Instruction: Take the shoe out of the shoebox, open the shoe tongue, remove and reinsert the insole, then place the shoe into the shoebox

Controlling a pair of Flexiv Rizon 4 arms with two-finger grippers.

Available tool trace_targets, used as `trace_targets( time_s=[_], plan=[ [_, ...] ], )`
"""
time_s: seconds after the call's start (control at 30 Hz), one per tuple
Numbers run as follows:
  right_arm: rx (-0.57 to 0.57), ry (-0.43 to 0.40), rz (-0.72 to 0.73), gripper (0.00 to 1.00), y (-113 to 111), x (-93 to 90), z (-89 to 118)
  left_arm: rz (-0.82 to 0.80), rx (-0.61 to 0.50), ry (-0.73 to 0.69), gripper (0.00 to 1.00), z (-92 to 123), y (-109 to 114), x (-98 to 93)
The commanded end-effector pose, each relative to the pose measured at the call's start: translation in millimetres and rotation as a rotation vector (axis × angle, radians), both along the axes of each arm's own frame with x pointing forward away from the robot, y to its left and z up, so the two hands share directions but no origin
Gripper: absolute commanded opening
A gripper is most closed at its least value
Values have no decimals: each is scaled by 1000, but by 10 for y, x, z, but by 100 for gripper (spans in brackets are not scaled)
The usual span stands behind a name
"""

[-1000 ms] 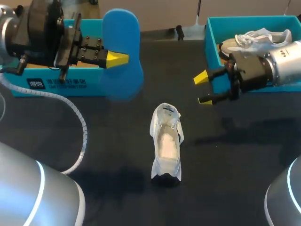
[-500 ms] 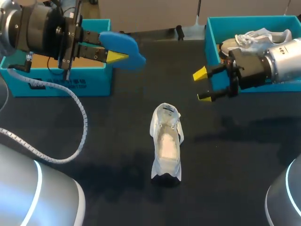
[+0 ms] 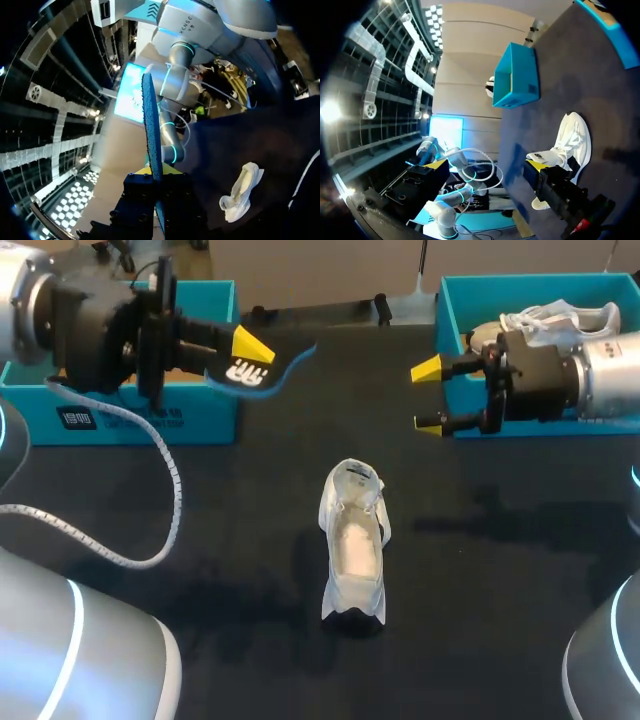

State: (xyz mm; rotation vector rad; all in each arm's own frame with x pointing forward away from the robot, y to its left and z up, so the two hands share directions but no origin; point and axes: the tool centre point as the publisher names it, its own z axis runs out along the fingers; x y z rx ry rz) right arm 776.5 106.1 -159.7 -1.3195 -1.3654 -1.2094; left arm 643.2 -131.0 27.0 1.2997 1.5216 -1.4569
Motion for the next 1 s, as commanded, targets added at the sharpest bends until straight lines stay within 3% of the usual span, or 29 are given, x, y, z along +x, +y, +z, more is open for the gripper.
trace_targets(
  time_s=[0.03, 0.17, 0.3, 0.33, 0.73, 1.0],
  plan=[
    [-2, 1, -3, 100, 5, -9, 3, -75, -75, -359, 0, -80, -22, 35],
    [-2, 1, -3, 100, 5, -9, 3, -79, -150, -543, 0, -326, -119, 151],
    [-2, 1, -3, 100, 5, -9, 3, -41, -162, -579, 0, -581, -225, 316],
    [-2, 1, -3, 100, 5, -9, 3, -39, -230, -567, 0, -623, -231, 348],
    [-2, 1, -3, 100, 5, -9, 3, -39, -230, -567, 0, -623, -231, 348],
    [-2, 1, -3, 100, 5, -9, 3, 70, -99, -602, 0, -1147, -328, 693]
  ],
)
